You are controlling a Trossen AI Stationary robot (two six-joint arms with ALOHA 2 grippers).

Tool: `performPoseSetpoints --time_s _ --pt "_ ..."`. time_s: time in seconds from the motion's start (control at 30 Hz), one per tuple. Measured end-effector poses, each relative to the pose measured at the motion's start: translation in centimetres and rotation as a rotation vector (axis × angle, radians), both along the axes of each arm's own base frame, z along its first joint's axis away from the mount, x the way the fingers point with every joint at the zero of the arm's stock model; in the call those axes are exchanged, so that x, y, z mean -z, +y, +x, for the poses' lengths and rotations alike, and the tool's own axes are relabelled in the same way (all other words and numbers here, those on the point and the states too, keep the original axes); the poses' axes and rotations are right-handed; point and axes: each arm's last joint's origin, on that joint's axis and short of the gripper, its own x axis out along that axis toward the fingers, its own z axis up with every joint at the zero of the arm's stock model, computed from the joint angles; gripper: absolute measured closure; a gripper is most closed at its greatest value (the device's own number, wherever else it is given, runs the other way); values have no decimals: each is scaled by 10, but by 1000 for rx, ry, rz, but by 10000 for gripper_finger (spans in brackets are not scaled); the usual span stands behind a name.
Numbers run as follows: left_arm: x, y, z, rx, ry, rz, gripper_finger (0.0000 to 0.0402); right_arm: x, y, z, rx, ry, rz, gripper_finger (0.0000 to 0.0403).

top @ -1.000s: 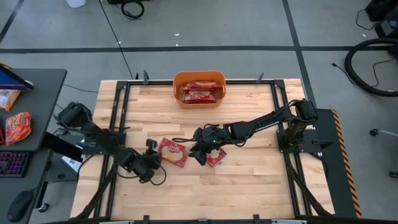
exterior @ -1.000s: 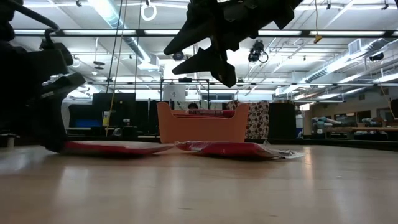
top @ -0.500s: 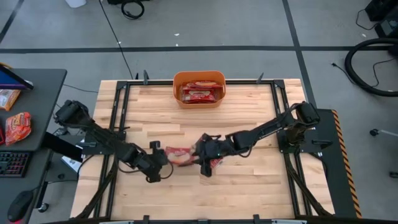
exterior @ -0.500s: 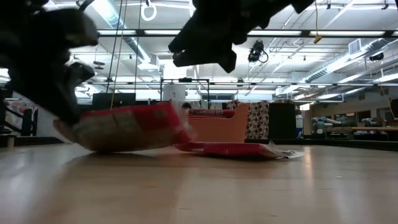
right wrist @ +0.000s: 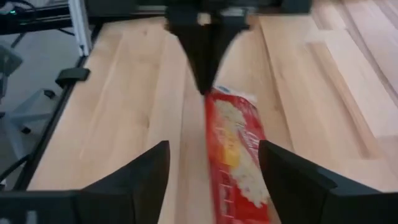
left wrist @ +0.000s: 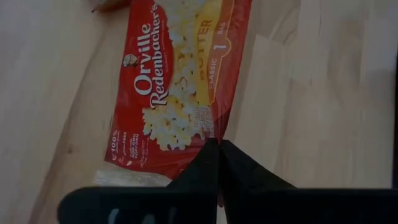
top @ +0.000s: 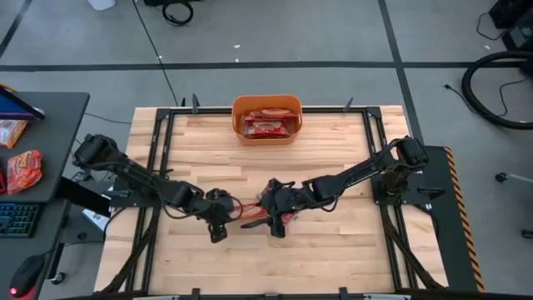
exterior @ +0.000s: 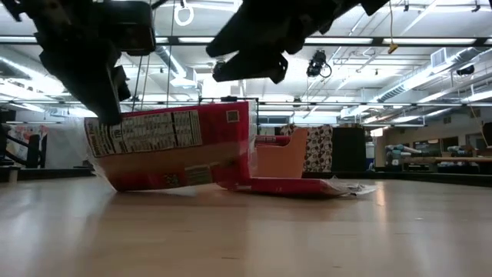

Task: Sort popcorn bags into baskets
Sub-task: Put the red popcorn bag into the orange bin

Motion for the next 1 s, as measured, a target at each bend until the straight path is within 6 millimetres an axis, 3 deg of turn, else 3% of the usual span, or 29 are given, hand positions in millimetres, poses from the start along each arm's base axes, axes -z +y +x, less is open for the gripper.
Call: performPoseSetpoints --time_s 0.17,0.37,0.53,0.7,0.8,1.0 --pt "-3 6 7 -35 -29 -72 396 6 3 -6 -2 60 -125 144" --pt "-10 11 16 -42 -108 -131 397 12 3 -11 -12 136 -172 173" --pt "-12 16 20 -54 -144 -139 396 16 -1 -14 -18 188 -201 235" --pt "-14 17 22 -38 -172 -144 393 18 -5 -15 -21 220 -199 330" --pt "-15 17 23 -38 -178 -145 376 19 -7 -15 -41 238 -174 378" --pt "-26 21 16 -45 -192 -149 308 13 -18 -20 7 278 -199 363"
